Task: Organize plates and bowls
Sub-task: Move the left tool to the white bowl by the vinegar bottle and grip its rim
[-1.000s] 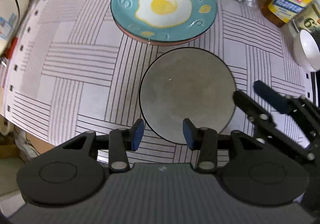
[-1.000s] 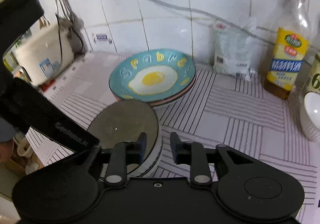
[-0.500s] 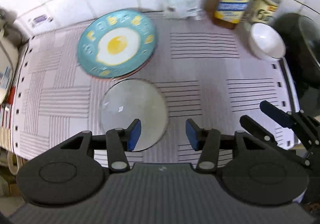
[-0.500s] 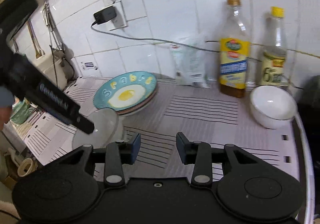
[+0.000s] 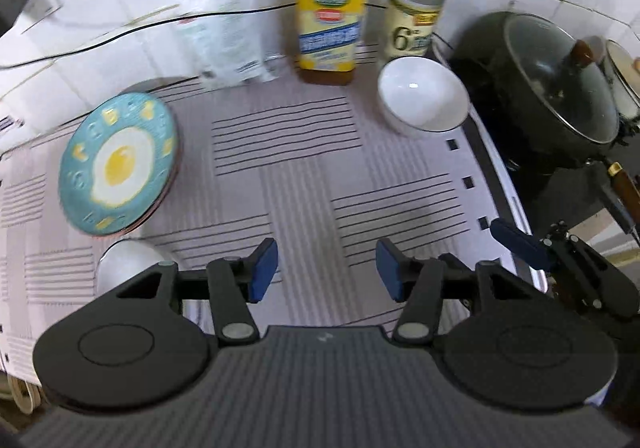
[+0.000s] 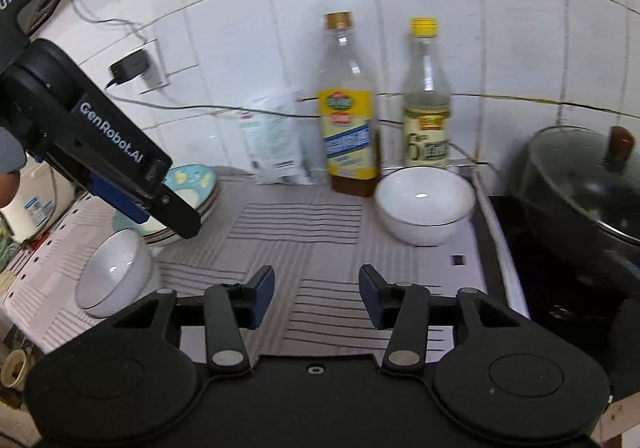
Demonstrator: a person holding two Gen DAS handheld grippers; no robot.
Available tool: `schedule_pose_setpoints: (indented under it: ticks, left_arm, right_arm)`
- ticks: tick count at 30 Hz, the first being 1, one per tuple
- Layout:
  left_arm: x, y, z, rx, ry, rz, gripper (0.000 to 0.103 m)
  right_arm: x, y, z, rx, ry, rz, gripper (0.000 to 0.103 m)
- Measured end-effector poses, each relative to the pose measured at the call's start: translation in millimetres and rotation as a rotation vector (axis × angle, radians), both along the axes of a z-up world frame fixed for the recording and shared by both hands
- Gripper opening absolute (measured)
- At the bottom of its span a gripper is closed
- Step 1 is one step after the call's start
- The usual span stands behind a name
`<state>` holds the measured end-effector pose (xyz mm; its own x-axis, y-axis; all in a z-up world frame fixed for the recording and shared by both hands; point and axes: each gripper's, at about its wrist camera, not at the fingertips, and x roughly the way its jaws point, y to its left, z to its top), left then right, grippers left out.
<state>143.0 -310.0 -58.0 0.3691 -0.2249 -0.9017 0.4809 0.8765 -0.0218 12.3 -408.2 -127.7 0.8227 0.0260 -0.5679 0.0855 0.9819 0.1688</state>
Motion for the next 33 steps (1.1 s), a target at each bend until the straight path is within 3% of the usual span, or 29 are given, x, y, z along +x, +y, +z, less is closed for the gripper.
schedule_pose_setpoints:
  ticks: [5,10,18,21,22,23,27,33]
  left_arm:
    - [-4,-26,-8,0.076,-0.123,-0.077,0.070]
    - [8,-40,-17,0.023,-0.116,-0.104,0.076]
    - [47,-59,-39,-0.082,-0.104,-0.106,0.084]
    - [67,-68,-49,-0.113,-0.103,-0.086,0.085]
    - [72,-72,-53,-0.112,-0.108,-0.083,0.085]
    - [79,-76,-58,-0.114,-0.113,-0.086,0.086]
    - [102,-97,-84,-0.128,-0.122,-0.142,0.086]
    - [139,-120,-114,-0.138,-0.029,-0.151,0.078]
  right_arm:
    - [6,-13,-6,0.001,-0.001,-0.043,0.057]
    - [16,-19,-18,0.002,-0.025,-0.069,0.068]
    - [51,-27,-50,-0.017,-0.012,-0.118,0.073]
    - [67,-32,-65,-0.029,-0.009,-0.165,0.084]
    - [72,-33,-70,-0.034,-0.008,-0.172,0.095]
    - [78,-36,-76,-0.043,-0.012,-0.179,0.099]
    - [100,-48,-93,-0.044,0.011,-0.244,0.099]
    - [123,-53,-106,-0.084,0.041,-0.249,0.099]
